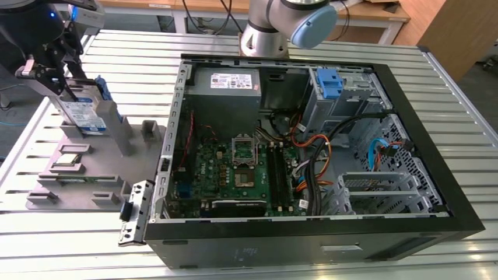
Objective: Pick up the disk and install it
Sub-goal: 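Pick up the disk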
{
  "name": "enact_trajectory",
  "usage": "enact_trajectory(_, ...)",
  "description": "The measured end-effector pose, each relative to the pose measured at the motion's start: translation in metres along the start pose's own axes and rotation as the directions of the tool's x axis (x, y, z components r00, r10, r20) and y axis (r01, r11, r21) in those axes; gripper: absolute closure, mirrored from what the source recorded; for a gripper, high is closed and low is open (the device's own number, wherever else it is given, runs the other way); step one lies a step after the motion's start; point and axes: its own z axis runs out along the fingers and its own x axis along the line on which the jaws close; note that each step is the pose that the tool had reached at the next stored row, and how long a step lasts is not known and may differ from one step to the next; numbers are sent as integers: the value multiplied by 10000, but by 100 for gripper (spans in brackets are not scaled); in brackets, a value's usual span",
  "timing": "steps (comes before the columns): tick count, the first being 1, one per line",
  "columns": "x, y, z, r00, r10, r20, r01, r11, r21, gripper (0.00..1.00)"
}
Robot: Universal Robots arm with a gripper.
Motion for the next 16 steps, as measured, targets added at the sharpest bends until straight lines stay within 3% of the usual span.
enact_trajectory(16,-15,0,-12,10000,0,0,0,10000,0,41)
